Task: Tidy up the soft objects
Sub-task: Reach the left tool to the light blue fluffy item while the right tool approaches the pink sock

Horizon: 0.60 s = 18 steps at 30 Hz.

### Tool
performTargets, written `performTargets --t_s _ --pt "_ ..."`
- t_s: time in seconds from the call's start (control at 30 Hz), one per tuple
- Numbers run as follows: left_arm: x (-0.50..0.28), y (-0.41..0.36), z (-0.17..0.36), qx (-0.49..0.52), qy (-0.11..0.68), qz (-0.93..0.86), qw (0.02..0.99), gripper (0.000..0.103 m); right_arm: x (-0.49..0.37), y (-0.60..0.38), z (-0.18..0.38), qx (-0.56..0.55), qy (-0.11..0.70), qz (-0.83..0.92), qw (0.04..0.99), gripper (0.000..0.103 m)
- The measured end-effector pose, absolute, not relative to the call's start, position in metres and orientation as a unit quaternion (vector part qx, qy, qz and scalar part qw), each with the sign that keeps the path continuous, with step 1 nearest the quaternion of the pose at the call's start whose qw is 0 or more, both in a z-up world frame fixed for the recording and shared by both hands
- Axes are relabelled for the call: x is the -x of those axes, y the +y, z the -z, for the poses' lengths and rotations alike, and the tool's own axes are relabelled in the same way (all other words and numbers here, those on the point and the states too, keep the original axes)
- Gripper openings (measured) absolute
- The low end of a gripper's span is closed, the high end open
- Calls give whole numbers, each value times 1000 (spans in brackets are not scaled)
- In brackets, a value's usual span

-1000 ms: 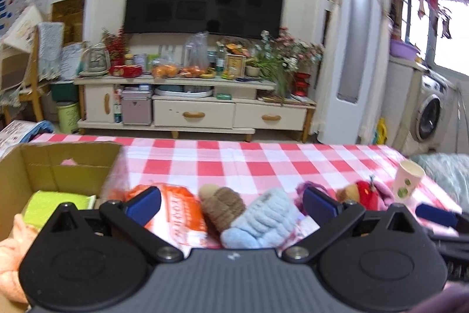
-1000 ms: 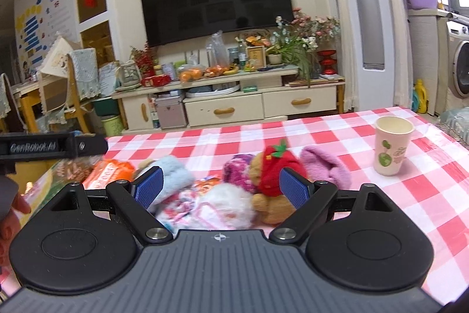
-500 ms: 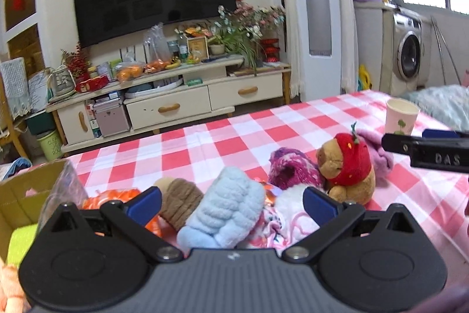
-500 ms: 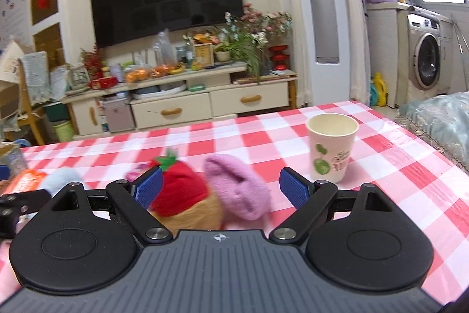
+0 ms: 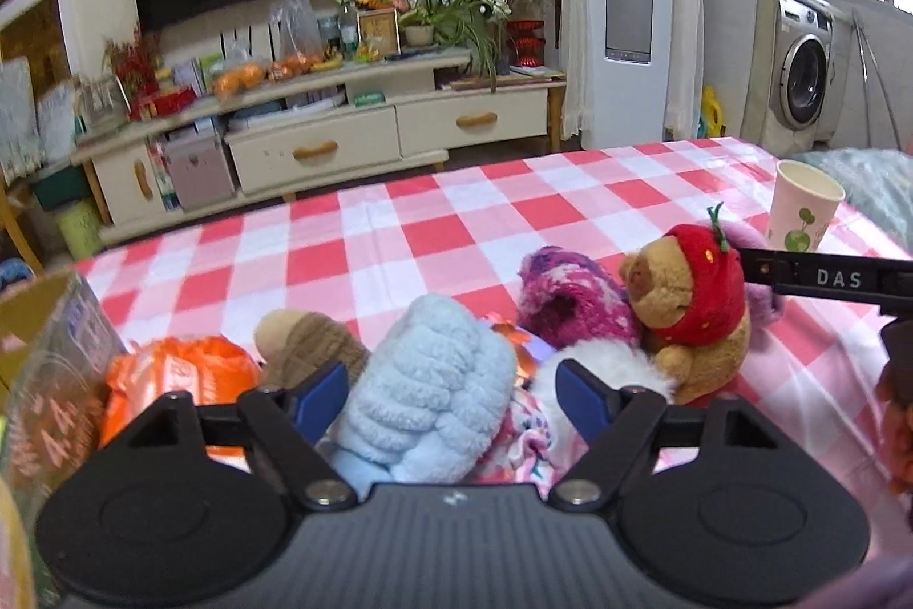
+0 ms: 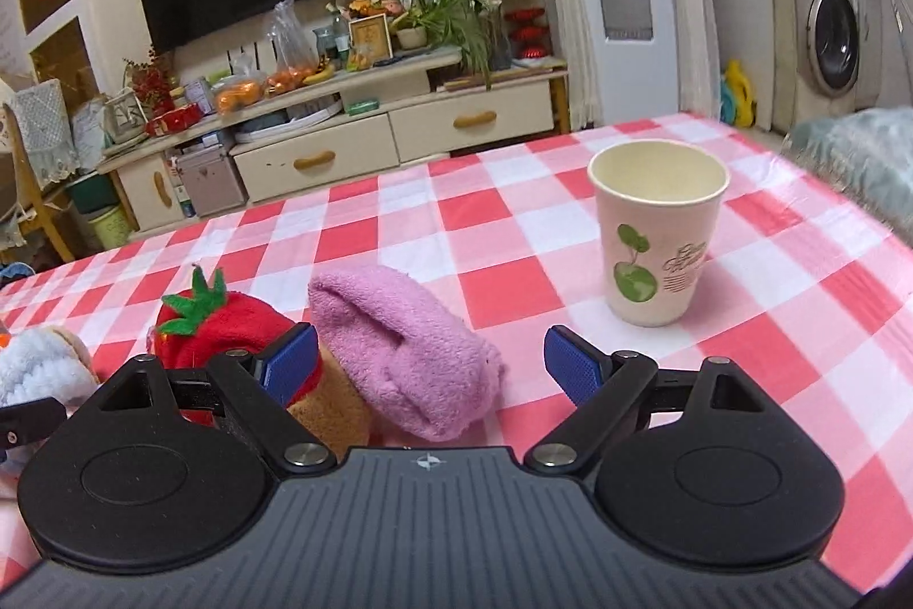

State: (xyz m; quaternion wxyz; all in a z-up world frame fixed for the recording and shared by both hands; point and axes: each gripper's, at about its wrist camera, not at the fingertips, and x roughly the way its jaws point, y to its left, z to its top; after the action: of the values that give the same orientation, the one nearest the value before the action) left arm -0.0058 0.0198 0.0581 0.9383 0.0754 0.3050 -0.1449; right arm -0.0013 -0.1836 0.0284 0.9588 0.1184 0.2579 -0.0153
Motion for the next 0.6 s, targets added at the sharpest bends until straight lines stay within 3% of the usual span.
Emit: performTargets --t_s 0.13,0.3,0.6 --pt "1 23 -55 -49 321 148 934 70 -7 -189 -27 -139 265 -2 954 103" --pt "1 28 -55 -17 336 156 929 54 -14 -197 -22 -177 277 -27 944 103" --pt "9 23 -49 13 370 193 909 53 -18 -206 -16 -216 293 -37 931 103"
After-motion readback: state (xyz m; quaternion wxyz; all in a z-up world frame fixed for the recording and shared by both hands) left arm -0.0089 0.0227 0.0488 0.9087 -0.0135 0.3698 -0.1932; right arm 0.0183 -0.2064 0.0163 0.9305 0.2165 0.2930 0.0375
